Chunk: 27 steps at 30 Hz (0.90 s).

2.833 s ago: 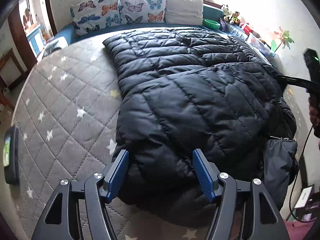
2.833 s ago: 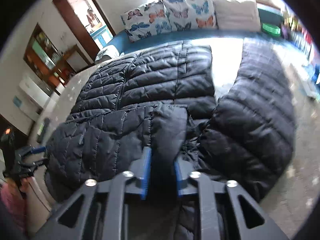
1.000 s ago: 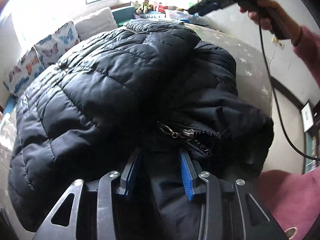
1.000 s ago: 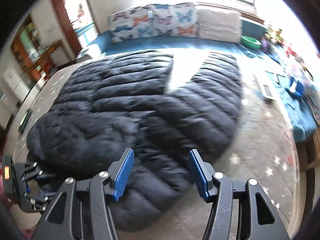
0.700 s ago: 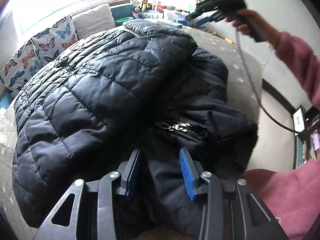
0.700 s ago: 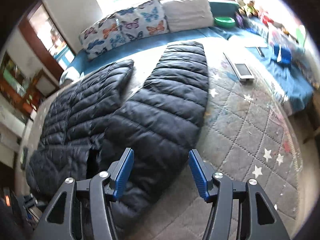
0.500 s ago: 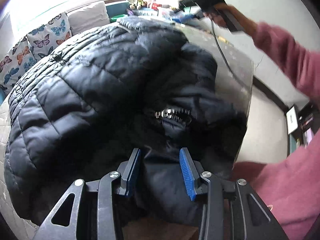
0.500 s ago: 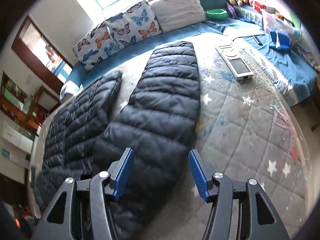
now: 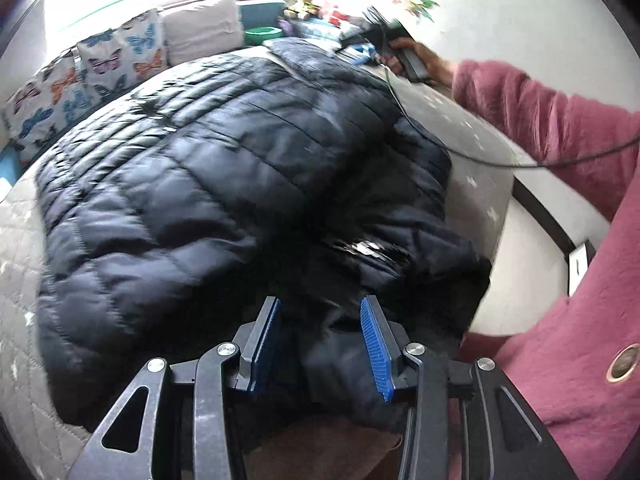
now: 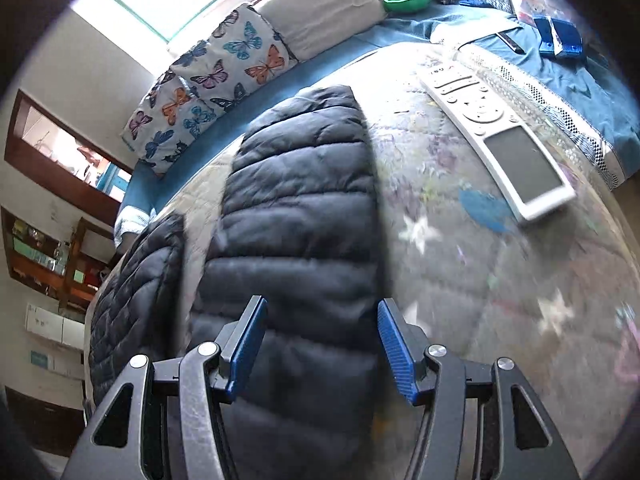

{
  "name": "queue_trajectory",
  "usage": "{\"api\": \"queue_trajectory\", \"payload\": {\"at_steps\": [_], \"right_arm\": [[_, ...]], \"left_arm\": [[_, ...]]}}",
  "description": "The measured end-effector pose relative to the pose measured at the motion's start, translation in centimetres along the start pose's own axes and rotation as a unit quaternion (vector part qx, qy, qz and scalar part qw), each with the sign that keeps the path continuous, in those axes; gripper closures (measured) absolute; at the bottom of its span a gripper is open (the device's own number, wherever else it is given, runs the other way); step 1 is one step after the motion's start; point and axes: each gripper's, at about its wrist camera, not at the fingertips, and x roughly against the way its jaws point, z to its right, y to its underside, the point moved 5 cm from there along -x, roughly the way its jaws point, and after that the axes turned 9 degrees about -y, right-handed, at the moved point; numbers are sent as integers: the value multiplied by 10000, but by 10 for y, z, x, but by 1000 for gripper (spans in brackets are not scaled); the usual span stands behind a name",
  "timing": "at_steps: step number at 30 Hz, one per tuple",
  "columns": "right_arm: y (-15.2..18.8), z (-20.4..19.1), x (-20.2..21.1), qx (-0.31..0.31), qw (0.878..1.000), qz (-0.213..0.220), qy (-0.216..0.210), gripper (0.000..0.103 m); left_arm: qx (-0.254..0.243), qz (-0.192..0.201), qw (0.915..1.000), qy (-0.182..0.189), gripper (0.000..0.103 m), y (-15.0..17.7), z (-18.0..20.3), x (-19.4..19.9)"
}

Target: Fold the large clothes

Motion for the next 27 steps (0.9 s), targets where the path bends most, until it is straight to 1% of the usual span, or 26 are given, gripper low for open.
{"api": "queue_trajectory", "payload": {"at_steps": [1, 3, 4, 5, 6, 9, 12, 15, 17, 19, 21, 22, 23, 25, 26, 27], "right_arm": [[-3, -1, -1, 12, 10000, 59, -77, 40], [-5, -1, -2, -8, 9997, 122, -208, 40], [-5, -3, -3, -4, 9996, 167, -248, 41], [-4, -4, -2, 9, 9996, 183, -204, 51], [-2, -4, -2, 25, 9998, 165, -125, 69], [-1, -9, 9, -20, 9994, 289, -168, 87], [-7, -30, 31, 209, 9980, 544, -226, 89], [-5, -66, 60, 574, 9951, 734, -324, 91], [0, -97, 83, 909, 9906, 926, -434, 93], [10, -130, 113, 1225, 9833, 1143, -704, 94], [24, -160, 139, 1609, 9748, 1315, -812, 94], [32, -174, 149, 1787, 9706, 1351, -883, 94], [38, -185, 155, 1876, 9688, 1382, -838, 94], [41, -192, 157, 1878, 9697, 1352, -784, 94], [43, -191, 155, 1900, 9712, 1210, -773, 93], [39, -187, 151, 1888, 9729, 1118, -729, 89]], "left_arm": [[101, 31, 9999, -65, 57, -2, -8, 4], [229, 97, 9993, -265, 52, -7, -21, 10], [304, 156, 9986, -393, 52, -9, -29, 14], [362, 194, 9980, -471, 52, -10, -35, 16], [469, 232, 9969, -584, 52, -12, -44, 19], [808, 332, 9931, -778, 52, -15, -68, 28], [1174, 398, 9875, -972, 52, -14, -93, 35], [1616, 370, 9816, -948, 52, -11, -113, 36], [1873, 375, 9774, -907, 52, -5, -123, 38], [1964, 376, 9752, -946, 52, 0, -126, 39], [2027, 418, 9731, -1007, 52, 7, -129, 44], [2056, 452, 9724, -1003, 52, 10, -128, 45], [2078, 506, 9720, -972, 52, 12, -127, 49], [2053, 586, 9722, -967, 52, 17, -125, 55], [2035, 590, 9723, -985, 52, 19, -123, 56], [2021, 581, 9726, -989, 52, 20, -122, 57]]}}
